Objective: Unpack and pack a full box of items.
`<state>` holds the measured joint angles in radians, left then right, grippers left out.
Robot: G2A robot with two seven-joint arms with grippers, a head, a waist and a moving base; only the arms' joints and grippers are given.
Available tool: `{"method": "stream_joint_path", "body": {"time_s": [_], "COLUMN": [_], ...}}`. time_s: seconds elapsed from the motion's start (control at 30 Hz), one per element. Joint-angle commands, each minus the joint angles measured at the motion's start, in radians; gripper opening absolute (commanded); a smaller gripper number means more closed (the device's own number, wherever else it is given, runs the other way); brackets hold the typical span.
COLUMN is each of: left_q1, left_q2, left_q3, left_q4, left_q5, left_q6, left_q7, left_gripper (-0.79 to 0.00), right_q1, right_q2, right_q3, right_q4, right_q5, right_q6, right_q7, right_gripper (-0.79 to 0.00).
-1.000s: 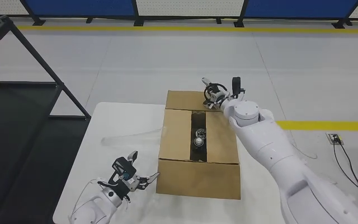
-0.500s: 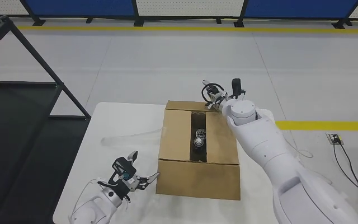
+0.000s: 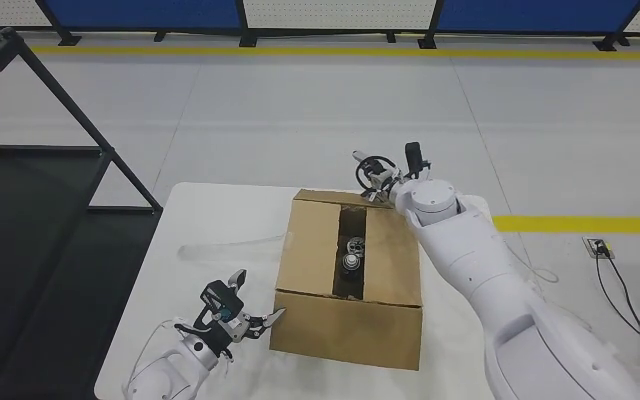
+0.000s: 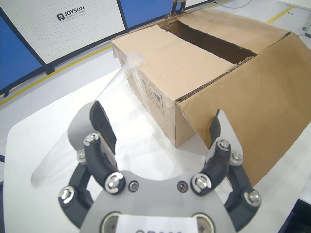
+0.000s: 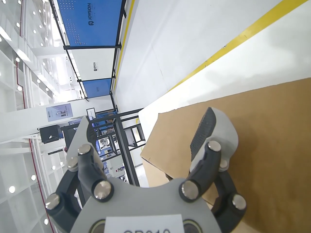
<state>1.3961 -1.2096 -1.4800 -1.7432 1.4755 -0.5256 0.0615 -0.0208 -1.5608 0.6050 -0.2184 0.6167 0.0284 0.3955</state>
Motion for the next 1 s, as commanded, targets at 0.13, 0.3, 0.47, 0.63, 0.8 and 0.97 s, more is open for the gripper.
{"method": "stream_joint_path", "body": {"time_s": [0.13,0.3,0.47,0.63,0.8,0.97], "left_q1": [0.000,0.000,-0.009,-0.028,-0.039,-0.046], "left_q2": [0.000,0.002,0.005,0.009,0.013,0.016], "left_q3": [0.000,0.010,0.014,0.033,0.053,0.077], "left_q4": [0.000,0.004,0.020,0.037,0.044,0.046], "left_q5": [0.000,0.003,0.011,0.034,0.062,0.095], "left_q6": [0.000,-0.020,-0.017,-0.035,-0.062,-0.085], "left_q7": [0.000,0.004,-0.009,-0.035,-0.034,-0.033], "left_gripper": [0.000,0.000,0.000,0.000,0.000,0.000], "right_q1": [-0.002,-0.007,-0.012,-0.016,-0.021,-0.028], "right_q2": [0.005,0.011,0.018,0.025,0.031,0.036], "right_q3": [0.030,0.053,0.079,0.098,0.115,0.132], "right_q4": [0.005,0.006,0.003,-0.003,-0.012,-0.021], "right_q5": [0.004,0.004,0.008,-0.001,-0.014,-0.025], "right_q6": [-0.044,-0.070,-0.090,-0.099,-0.105,-0.111], "right_q7": [0.022,0.033,0.042,0.052,0.053,0.054], "right_gripper": [0.000,0.000,0.000,0.000,0.000,0.000]}}
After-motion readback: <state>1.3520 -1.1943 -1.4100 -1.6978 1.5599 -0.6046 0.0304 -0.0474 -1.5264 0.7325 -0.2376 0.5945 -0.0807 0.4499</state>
